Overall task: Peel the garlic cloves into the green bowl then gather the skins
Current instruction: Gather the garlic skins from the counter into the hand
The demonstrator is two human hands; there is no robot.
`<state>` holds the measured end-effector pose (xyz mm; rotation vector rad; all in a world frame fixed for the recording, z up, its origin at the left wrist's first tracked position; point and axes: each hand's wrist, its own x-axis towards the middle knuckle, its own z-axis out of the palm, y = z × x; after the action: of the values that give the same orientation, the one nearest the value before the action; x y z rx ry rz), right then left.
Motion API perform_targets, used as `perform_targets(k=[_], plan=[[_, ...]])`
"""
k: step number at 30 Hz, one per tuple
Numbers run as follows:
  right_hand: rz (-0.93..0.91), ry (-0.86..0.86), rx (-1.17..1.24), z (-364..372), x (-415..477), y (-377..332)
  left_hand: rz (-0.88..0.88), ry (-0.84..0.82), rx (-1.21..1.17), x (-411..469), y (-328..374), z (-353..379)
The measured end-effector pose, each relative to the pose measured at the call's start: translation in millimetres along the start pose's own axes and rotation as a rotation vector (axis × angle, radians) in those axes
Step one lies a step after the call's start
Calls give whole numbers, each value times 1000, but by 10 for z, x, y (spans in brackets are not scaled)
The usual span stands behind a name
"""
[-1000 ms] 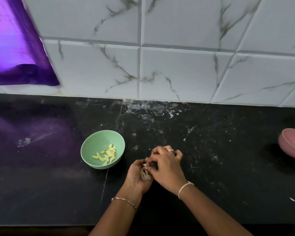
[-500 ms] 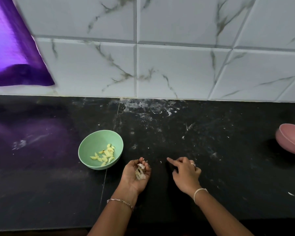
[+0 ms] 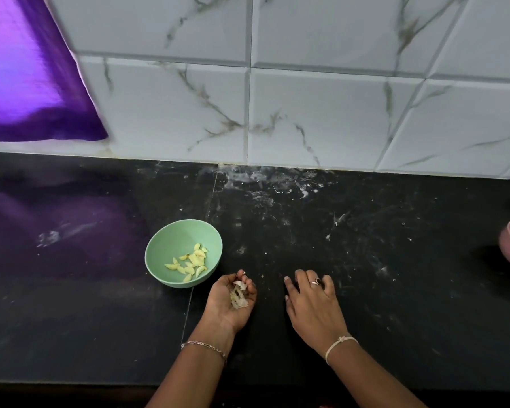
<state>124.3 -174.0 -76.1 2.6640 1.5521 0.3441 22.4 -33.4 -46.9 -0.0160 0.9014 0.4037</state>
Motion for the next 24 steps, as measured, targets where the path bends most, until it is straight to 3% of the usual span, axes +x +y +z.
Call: perform_targets(k=[3, 7, 17, 24], plan=[[28, -32, 39, -53, 28, -22, 10, 10, -9, -9, 32, -21], [120, -94, 271, -182, 128, 3, 14, 10, -7, -19, 83, -54], [-89, -145, 212, -150, 266, -109, 25, 19, -24, -63, 162, -113], [116, -181, 314, -216, 597, 85, 15, 17, -29, -85, 143, -116]])
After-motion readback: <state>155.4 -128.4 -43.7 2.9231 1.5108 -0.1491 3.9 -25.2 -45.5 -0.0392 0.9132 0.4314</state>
